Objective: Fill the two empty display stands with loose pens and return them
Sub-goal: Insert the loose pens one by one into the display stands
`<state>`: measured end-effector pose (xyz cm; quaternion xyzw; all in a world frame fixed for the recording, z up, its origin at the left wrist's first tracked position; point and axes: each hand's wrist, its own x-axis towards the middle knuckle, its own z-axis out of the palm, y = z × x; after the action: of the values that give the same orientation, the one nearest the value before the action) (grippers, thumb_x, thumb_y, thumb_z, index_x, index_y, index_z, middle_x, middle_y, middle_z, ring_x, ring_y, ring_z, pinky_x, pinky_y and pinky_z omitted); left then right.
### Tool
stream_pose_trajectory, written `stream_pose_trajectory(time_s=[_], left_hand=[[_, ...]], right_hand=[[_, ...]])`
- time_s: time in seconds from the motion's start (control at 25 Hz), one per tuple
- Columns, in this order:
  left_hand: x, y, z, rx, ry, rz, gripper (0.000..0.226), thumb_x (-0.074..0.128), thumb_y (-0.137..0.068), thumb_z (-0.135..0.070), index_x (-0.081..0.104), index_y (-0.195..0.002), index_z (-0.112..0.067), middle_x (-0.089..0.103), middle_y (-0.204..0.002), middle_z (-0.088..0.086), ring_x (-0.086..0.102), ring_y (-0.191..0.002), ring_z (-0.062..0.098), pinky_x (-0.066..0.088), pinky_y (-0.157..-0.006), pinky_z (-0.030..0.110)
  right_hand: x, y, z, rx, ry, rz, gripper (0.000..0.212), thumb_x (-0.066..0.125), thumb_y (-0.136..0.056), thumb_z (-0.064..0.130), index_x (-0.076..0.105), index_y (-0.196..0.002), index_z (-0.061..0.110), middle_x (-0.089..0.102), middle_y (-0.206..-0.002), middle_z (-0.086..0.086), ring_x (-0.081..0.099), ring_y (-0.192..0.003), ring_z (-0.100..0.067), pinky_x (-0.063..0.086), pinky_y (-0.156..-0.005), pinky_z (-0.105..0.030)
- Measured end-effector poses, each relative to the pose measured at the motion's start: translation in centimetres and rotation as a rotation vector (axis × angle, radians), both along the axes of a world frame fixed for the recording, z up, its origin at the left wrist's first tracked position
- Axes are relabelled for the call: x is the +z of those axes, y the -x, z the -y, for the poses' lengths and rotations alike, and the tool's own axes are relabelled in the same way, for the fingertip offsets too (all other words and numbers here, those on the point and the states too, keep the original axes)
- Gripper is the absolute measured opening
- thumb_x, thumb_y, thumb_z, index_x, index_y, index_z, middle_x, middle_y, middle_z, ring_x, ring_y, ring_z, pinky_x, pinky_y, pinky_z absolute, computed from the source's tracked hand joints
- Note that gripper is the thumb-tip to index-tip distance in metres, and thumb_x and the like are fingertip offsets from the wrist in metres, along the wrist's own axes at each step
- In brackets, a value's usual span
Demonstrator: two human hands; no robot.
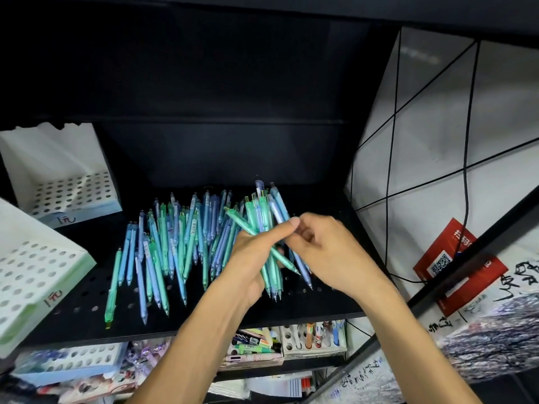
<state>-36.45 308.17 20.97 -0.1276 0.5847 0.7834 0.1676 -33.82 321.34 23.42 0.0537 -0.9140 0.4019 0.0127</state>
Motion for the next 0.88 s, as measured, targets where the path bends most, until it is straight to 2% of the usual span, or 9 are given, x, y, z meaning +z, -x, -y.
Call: stream_pose_trajectory(time_s=[0.08,0.16,0.2,0.28,0.36,0.56,0.64,0.76,0.88], left_hand=[[0.5,0.0,0.6,0.049,-0.052,0.001,0.039,0.085,-0.070,-0.023,0.070,-0.100,-0.002,0.069,-0.081,0.009,0.064,-0.065,0.014,0.050,-0.055,0.026],[0.7,0.1,1.5,0.113,-0.079,0.017,0.032,0.078,-0.077,-0.019,0.069,-0.102,-0.002,0.068,-0.078,0.010,0.061,-0.056,0.014,0.048,-0.047,0.023],[0.7,0.2,2.0,0.138,-0.087,0.021,0.028,0.076,-0.080,-0.020,0.069,-0.101,-0.003,0.069,-0.076,0.008,0.061,-0.053,0.013,0.048,-0.046,0.022],[0.8,0.4,2.9,0.166,-0.115,0.016,0.017,0.072,-0.085,-0.020,0.069,-0.096,-0.007,0.071,-0.071,0.007,0.063,-0.053,0.012,0.049,-0.046,0.020],[1.1,0.3,3.3,0.166,-0.112,0.004,0.013,0.070,-0.086,-0.021,0.068,-0.094,-0.010,0.072,-0.070,0.006,0.065,-0.058,0.013,0.051,-0.053,0.023],[1.3,0.3,3.8,0.148,-0.123,-0.028,0.010,0.066,-0.088,-0.017,0.066,-0.093,-0.008,0.068,-0.066,0.006,0.065,-0.068,0.020,0.054,-0.062,0.028],[1.3,0.4,4.1,0.154,-0.213,-0.027,0.006,0.063,-0.089,-0.011,0.063,-0.092,-0.005,0.066,-0.067,0.009,0.065,-0.067,0.024,0.059,-0.065,0.033],[1.2,0.6,4.3,0.160,-0.278,-0.021,0.002,0.060,-0.090,-0.004,0.062,-0.092,-0.004,0.069,-0.074,0.010,0.063,-0.059,0.020,0.056,-0.055,0.030],[0.9,0.8,4.6,0.202,-0.298,-0.036,0.003,0.063,-0.089,-0.005,0.063,-0.092,-0.006,0.060,-0.068,0.005,0.052,-0.053,0.015,0.048,-0.054,0.028]], right_hand=[[0.2,0.1,0.9,0.065,0.048,-0.031,0.017,0.061,-0.095,0.033,0.066,-0.086,0.020,0.068,-0.072,0.002,0.059,-0.058,-0.006,0.046,-0.055,-0.026],[-0.4,0.8,0.5,0.029,0.129,0.003,0.025,0.058,-0.097,0.036,0.068,-0.083,0.018,0.068,-0.071,-0.004,0.059,-0.058,-0.015,0.048,-0.057,-0.030],[-0.8,1.5,-0.1,-0.050,0.090,0.007,0.028,0.056,-0.098,0.037,0.067,-0.081,0.018,0.066,-0.069,-0.005,0.059,-0.058,-0.016,0.048,-0.057,-0.031],[-2.4,3.1,-1.0,-0.229,-0.218,-0.005,0.028,0.057,-0.096,0.042,0.063,-0.079,0.020,0.062,-0.065,0.001,0.060,-0.061,-0.017,0.045,-0.057,-0.031],[-3.6,4.0,-0.7,-0.296,-0.460,0.089,0.035,0.061,-0.091,0.052,0.061,-0.087,0.017,0.062,-0.076,0.000,0.063,-0.074,-0.024,0.043,-0.060,-0.030],[-4.3,5.2,-0.1,-0.295,-0.484,0.218,0.023,0.066,-0.090,0.033,0.056,-0.085,0.013,0.052,-0.074,0.001,0.056,-0.068,-0.020,0.039,-0.055,-0.026],[-4.1,5.7,-0.3,-0.298,-0.478,0.290,0.020,0.065,-0.092,0.029,0.053,-0.087,0.014,0.056,-0.079,-0.001,0.061,-0.078,-0.024,0.043,-0.061,-0.028],[-4.2,6.0,-0.8,-0.292,-0.477,0.332,0.021,0.064,-0.094,0.028,0.051,-0.087,0.014,0.059,-0.086,-0.005,0.065,-0.086,-0.027,0.045,-0.064,-0.029],[-3.5,5.6,-1.4,-0.290,-0.475,0.321,0.012,0.062,-0.094,0.023,0.056,-0.092,0.012,0.061,-0.088,-0.004,0.059,-0.078,-0.022,0.042,-0.058,-0.026]])
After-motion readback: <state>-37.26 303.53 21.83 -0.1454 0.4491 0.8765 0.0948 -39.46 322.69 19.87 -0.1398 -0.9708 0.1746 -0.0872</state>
